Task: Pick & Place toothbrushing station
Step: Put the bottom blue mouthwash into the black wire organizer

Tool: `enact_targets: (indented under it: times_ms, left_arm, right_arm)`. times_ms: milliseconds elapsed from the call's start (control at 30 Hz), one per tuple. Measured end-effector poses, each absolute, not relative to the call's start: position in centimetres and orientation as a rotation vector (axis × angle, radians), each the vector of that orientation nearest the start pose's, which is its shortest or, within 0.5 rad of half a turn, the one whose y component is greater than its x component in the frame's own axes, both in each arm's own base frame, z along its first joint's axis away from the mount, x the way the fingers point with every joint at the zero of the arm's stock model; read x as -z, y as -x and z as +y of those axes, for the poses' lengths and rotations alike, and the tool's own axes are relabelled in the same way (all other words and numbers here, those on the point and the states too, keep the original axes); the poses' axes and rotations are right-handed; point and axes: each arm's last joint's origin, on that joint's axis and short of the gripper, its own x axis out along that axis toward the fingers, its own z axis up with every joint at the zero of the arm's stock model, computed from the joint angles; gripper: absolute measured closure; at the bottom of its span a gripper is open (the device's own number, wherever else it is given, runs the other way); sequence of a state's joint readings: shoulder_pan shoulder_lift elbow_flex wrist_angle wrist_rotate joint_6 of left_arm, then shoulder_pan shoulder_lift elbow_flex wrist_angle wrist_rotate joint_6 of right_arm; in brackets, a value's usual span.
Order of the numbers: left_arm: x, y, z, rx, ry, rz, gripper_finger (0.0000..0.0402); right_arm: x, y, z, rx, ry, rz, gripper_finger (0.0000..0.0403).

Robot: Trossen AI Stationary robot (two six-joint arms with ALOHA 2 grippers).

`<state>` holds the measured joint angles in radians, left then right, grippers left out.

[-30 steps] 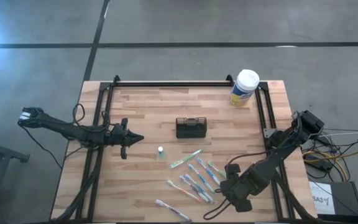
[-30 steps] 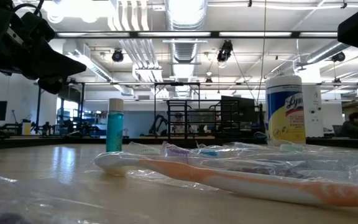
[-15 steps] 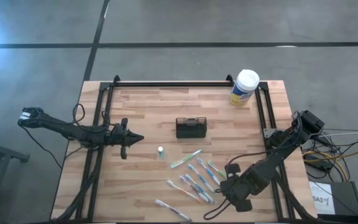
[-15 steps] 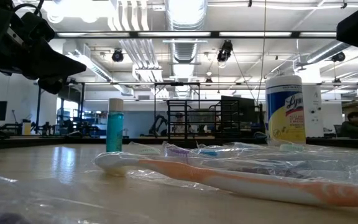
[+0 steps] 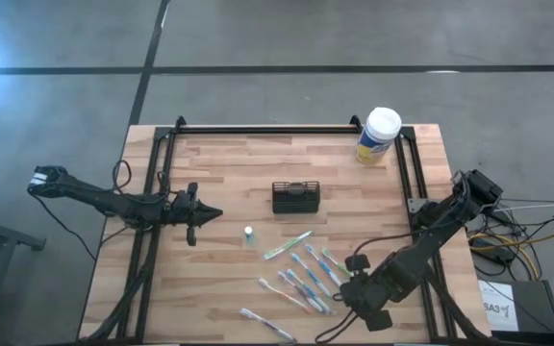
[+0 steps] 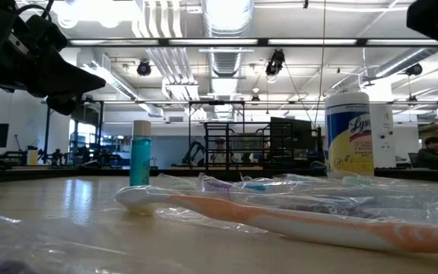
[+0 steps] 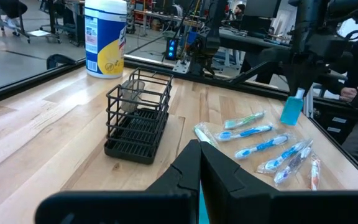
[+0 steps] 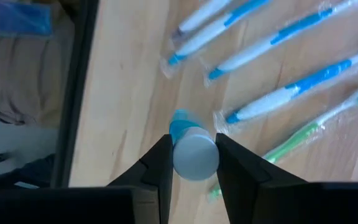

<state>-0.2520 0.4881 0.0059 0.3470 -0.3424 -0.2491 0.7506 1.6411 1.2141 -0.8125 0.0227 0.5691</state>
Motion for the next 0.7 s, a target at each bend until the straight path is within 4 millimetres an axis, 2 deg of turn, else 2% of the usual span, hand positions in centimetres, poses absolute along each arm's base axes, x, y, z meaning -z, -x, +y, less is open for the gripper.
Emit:
enact_targets:
  times_ms: [433,700]
  left_arm:
    - [-15.4,-12.4,-2.2,-0.106,0.222,0.116,0.0394]
    - [-15.4,-12.4,-2.2,-0.107,0.222,0.116,0.0394]
  right_arm:
    - [-27.0,-23.7,21.9,-0.369,0.0,1.155,0.0309]
    - [-28.7,-23.7,21.8,-0.366,-0.008,1.102,0.031]
